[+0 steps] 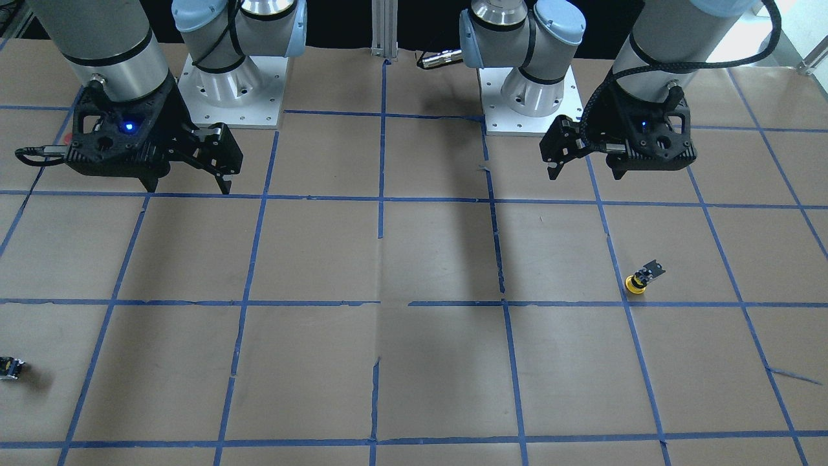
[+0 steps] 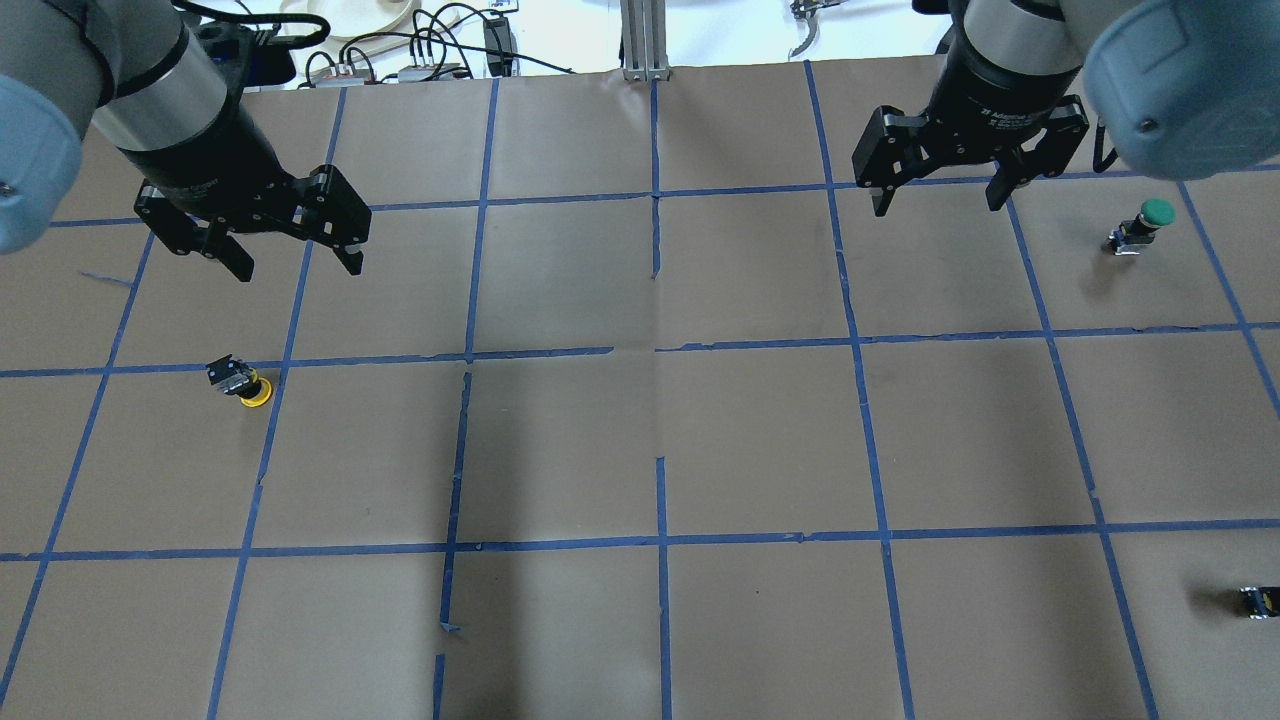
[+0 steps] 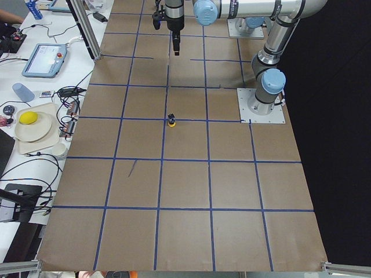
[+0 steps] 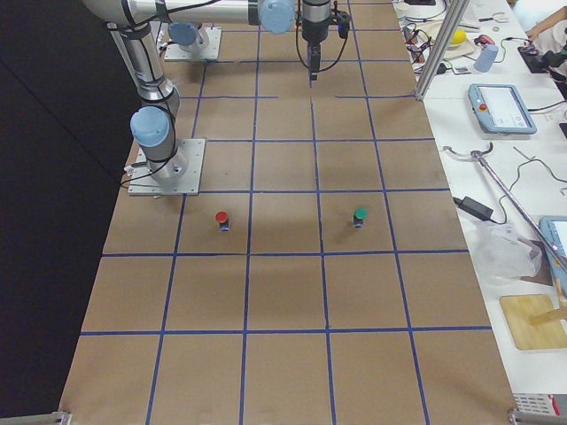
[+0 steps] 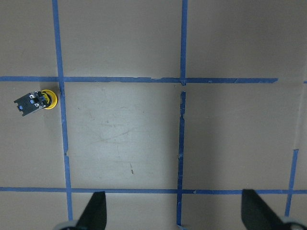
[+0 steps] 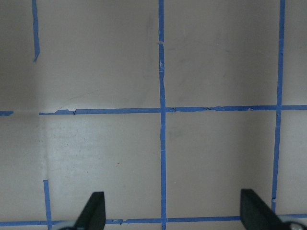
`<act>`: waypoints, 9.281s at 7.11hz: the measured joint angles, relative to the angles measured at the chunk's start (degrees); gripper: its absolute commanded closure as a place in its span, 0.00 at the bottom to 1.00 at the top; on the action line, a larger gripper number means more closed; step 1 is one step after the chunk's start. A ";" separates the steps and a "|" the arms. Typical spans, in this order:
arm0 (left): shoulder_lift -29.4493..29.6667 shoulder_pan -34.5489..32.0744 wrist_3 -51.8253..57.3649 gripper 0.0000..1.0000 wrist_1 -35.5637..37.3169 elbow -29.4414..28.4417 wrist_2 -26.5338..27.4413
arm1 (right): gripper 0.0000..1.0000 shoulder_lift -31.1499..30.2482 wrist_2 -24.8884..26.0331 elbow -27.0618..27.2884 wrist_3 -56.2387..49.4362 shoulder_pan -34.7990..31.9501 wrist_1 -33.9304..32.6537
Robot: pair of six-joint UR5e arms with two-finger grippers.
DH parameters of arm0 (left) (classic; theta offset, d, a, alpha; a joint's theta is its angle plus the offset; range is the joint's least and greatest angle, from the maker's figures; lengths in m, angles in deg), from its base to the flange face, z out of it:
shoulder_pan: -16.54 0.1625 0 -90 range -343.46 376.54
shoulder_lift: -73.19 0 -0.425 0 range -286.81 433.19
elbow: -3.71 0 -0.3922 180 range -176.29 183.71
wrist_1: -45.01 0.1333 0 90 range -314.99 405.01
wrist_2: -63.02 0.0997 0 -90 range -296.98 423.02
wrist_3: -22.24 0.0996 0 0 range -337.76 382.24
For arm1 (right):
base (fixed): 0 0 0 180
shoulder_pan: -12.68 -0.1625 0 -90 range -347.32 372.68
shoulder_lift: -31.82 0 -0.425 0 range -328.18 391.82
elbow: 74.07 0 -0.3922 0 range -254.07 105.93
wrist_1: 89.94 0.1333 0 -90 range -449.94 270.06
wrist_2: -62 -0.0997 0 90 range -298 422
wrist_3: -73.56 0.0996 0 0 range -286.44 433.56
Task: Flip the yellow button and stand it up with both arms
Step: 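Move the left gripper toward the yellow push-button lying on its side, then lower the left gripper and close it on the yellow button's base, then lift the yellow button with the left gripper toward the table center, then hold the button out with the left gripper while the right gripper approaches its yellow cap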
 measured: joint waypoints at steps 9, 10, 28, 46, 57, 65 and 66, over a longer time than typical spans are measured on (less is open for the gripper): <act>8.03 15.41 6.14 0.01 14.85 5.42 3.45 | 0.00 0.15 0.15 0.03 0.00 0.04 0.11; 11.38 19.56 9.53 0.00 19.67 6.02 3.62 | 0.00 0.17 0.15 0.06 0.01 0.12 0.08; 20.64 24.29 3.23 0.84 23.90 12.61 -0.53 | 0.00 0.09 0.16 0.53 0.01 0.25 0.05; 10.99 0.94 -39.85 1.00 4.94 4.26 -60.58 | 0.00 0.25 -10.32 0.39 5.47 4.72 -0.01; 8.43 -4.70 -39.99 1.00 11.76 21.67 -94.73 | 0.00 3.42 -65.20 2.37 3.51 18.26 6.92; 8.81 -6.44 -41.37 0.99 13.26 21.07 -96.74 | 0.03 -6.15 -70.62 17.34 2.99 16.69 12.39; 8.77 -6.41 -41.39 0.99 13.26 21.06 -96.74 | 0.04 -6.78 -70.61 18.08 2.98 16.68 12.53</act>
